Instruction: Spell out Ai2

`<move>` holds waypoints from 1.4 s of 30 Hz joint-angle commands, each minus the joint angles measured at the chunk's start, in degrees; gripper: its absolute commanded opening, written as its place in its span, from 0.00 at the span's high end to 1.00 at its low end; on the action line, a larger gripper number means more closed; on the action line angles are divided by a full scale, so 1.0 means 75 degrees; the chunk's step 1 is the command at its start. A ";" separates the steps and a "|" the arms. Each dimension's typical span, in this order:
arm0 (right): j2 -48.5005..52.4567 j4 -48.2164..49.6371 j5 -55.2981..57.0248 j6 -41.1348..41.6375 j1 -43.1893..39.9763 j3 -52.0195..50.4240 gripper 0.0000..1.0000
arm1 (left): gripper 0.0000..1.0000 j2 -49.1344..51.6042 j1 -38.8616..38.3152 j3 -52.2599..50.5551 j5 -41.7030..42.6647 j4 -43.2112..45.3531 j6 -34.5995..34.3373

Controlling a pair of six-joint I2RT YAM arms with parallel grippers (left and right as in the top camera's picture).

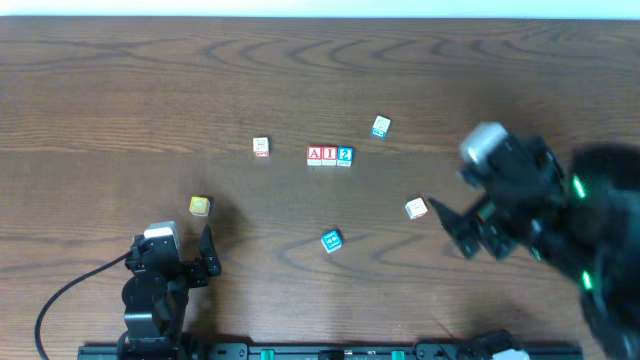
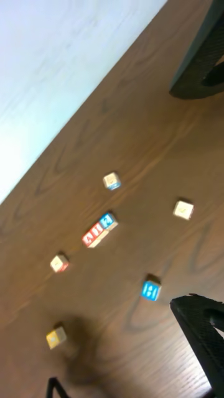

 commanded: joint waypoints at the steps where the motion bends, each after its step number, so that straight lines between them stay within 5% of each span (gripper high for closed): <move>1: -0.1268 0.0408 -0.0015 -0.0082 -0.0408 -0.1294 0.01 | 0.05 -0.0055 0.0003 -0.0128 0.0102 0.0003 0.0163; 9: -0.4526 0.2002 -0.0309 -0.0079 -0.1058 -0.5356 0.01 | 0.05 -0.0055 0.0003 -0.0128 0.0102 0.0003 0.0163; 17: -0.6382 0.2363 -0.0504 -0.0076 -0.1198 -0.7732 0.01 | 0.05 -0.0052 0.0003 -0.0128 0.0102 0.0003 0.0163; 42: -0.7108 0.2588 -0.1014 0.0758 -0.1201 -0.9981 0.01 | 0.05 -0.0052 0.0003 -0.0128 0.0102 0.0003 0.0163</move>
